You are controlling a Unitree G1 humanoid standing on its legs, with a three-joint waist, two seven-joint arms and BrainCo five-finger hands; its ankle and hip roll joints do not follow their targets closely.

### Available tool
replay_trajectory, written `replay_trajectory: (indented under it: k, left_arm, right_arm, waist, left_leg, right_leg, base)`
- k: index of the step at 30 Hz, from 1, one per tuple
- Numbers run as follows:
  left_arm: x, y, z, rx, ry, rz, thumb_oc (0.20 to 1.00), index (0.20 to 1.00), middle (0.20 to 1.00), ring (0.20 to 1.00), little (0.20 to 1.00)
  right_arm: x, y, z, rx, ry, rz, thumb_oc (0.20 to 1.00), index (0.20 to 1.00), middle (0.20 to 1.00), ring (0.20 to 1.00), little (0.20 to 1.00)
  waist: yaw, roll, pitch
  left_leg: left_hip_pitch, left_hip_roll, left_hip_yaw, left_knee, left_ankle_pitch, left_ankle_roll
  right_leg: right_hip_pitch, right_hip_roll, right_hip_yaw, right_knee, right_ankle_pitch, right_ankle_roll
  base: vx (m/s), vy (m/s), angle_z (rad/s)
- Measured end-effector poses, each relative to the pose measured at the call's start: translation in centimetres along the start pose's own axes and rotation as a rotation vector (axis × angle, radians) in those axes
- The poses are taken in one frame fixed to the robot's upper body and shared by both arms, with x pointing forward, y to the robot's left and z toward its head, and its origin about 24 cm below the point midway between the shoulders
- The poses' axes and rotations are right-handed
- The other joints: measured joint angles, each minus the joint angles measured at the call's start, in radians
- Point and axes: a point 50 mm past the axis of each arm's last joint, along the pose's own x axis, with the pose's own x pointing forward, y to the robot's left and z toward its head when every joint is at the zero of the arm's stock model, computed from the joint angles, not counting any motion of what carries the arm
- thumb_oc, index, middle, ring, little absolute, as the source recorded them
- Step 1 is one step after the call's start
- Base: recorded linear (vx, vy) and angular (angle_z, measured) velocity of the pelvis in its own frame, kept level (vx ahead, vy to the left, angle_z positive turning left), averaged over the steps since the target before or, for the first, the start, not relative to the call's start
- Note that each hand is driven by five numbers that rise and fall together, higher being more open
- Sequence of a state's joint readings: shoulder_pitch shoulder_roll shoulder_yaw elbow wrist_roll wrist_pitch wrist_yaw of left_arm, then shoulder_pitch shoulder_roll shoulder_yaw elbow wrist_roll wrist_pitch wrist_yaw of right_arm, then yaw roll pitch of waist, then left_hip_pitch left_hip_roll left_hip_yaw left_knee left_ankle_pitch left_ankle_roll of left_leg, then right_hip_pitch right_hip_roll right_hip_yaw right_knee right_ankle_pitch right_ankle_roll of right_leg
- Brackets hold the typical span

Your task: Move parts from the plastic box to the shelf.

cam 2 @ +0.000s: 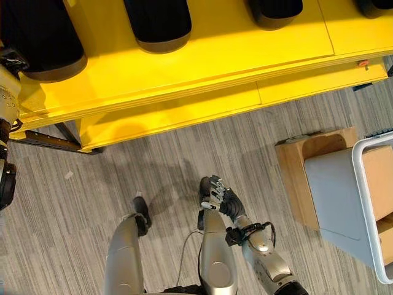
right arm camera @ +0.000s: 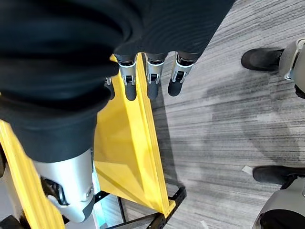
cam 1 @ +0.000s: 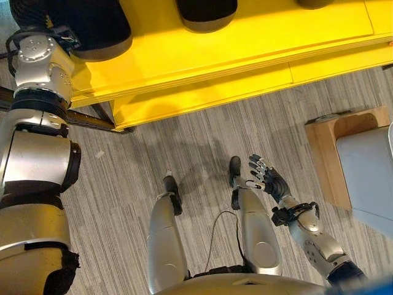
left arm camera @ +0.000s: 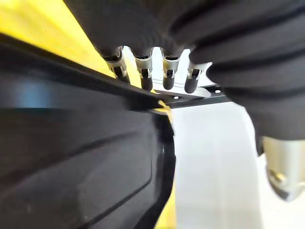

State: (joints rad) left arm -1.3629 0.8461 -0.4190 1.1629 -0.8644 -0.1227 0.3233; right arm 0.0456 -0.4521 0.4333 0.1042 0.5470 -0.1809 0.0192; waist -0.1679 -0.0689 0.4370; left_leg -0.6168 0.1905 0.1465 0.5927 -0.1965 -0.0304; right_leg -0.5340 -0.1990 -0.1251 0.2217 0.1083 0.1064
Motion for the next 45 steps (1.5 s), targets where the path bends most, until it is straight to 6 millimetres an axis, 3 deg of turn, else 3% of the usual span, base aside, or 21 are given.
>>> replay_trajectory:
  k: [9, 12, 15, 18, 24, 27, 31, 34, 39, 45]
  left_arm:
    - [0.1, -0.3, 1.1, 0.181, -0.077, -0.057, 1.000, 1.000, 1.000, 1.000, 1.000]
    - [-0.4, -1.8, 1.9, 0.244, -0.142, -0.146, 1.000, 1.000, 1.000, 1.000, 1.000]
    - [-1.7, -4.4, 4.0, 0.361, -0.314, -0.286, 1.000, 1.000, 1.000, 1.000, 1.000]
    - [-3.5, -6.2, 3.9, 0.458, -0.431, -0.409, 1.000, 1.000, 1.000, 1.000, 1.000]
    - [-8.7, -7.7, 0.3, 0.581, -0.579, -0.609, 1.000, 1.000, 1.000, 1.000, 1.000]
    - [-10.1, -6.4, -4.3, 0.617, -0.473, -0.644, 1.000, 1.000, 1.000, 1.000, 1.000]
    - [-11.1, -6.7, -6.4, 0.543, -0.407, -0.631, 1.000, 1.000, 1.000, 1.000, 1.000]
    - [-13.5, -7.3, -10.1, 0.425, -0.269, -0.641, 1.000, 1.000, 1.000, 1.000, 1.000]
    - [-15.6, -8.6, -12.1, 0.323, -0.179, -0.658, 1.000, 1.000, 1.000, 1.000, 1.000]
    - [-15.1, -9.1, -11.4, 0.222, -0.168, -0.565, 1.000, 1.000, 1.000, 1.000, 1.000]
  right_arm:
    - [-0.1, -0.4, 0.1, 0.000, -0.004, -0.004, 1.000, 1.000, 1.000, 1.000, 1.000]
    - [-0.2, -0.8, 0.2, -0.007, -0.006, -0.015, 1.000, 1.000, 1.000, 1.000, 1.000]
    - [-0.6, -1.6, 0.3, -0.039, 0.006, -0.022, 1.000, 1.000, 1.000, 1.000, 1.000]
    - [-0.7, -1.5, 0.2, -0.035, 0.008, -0.011, 1.000, 1.000, 1.000, 1.000, 1.000]
    - [-1.3, -2.4, 0.0, -0.034, 0.009, -0.049, 1.000, 1.000, 1.000, 1.000, 1.000]
    - [-1.5, -2.8, 0.2, -0.046, 0.001, -0.069, 1.000, 1.000, 1.000, 1.000, 1.000]
    - [-1.9, -2.9, 0.0, -0.047, 0.010, -0.079, 1.000, 1.000, 1.000, 1.000, 1.000]
    - [-2.2, -2.9, -0.4, -0.041, 0.022, -0.082, 1.000, 1.000, 1.000, 1.000, 1.000]
    - [-2.2, -2.8, -0.2, -0.044, 0.016, -0.082, 1.000, 1.000, 1.000, 1.000, 1.000]
    - [-2.1, -2.8, -0.2, -0.061, 0.017, -0.092, 1.000, 1.000, 1.000, 1.000, 1.000]
  waist:
    - [0.017, 0.017, -0.008]
    - [0.025, 0.031, -0.016]
    - [0.048, 0.048, -0.023]
    - [0.052, 0.062, -0.032]
    - [0.060, 0.069, -0.036]
    - [0.054, 0.065, -0.037]
    - [0.059, 0.054, -0.042]
    - [0.054, 0.034, -0.054]
    - [0.046, 0.020, -0.060]
    - [0.038, 0.019, -0.061]
  left_leg:
    - [0.055, -0.005, 0.004, -0.023, 0.008, 0.000]
    - [0.098, -0.016, -0.001, -0.051, 0.017, -0.002]
    - [0.148, -0.035, -0.004, -0.093, 0.037, -0.005]
    - [0.179, -0.037, -0.018, -0.106, 0.041, -0.010]
    - [0.202, -0.043, -0.038, -0.139, 0.060, -0.020]
    - [0.247, -0.042, -0.032, -0.158, 0.062, -0.022]
    - [0.260, -0.042, -0.035, -0.171, 0.065, -0.026]
    - [0.291, -0.042, -0.034, -0.186, 0.066, -0.028]
    - [0.306, -0.035, -0.025, -0.194, 0.067, -0.032]
    - [0.322, -0.032, -0.016, -0.203, 0.067, -0.033]
  right_leg:
    - [0.046, -0.005, 0.000, 0.000, -0.004, 0.000]
    - [0.084, -0.014, -0.010, -0.002, -0.014, -0.001]
    - [0.122, -0.030, -0.021, 0.000, -0.018, 0.003]
    - [0.156, -0.030, -0.034, 0.004, -0.037, -0.002]
    - [0.179, -0.032, -0.054, 0.007, -0.042, -0.003]
    - [0.210, -0.031, -0.053, 0.007, -0.048, -0.006]
    - [0.215, -0.031, -0.055, 0.015, -0.063, -0.010]
    - [0.235, -0.031, -0.054, 0.026, -0.079, -0.010]
    - [0.236, -0.026, -0.052, 0.033, -0.083, -0.010]
    - [0.242, -0.023, -0.043, 0.031, -0.088, -0.015]
  base:
    - [0.00, -0.002, 0.01]
    - [-0.05, -0.019, 0.12]
    - [-0.07, -0.026, 0.16]
    - [-0.02, -0.032, 0.13]
    - [-0.01, -0.032, 0.10]
    - [0.00, -0.007, -0.01]
    - [0.01, -0.011, 0.02]
    - [0.00, 0.000, 0.00]
    - [0.02, -0.017, -0.05]
    - [0.03, -0.011, -0.04]
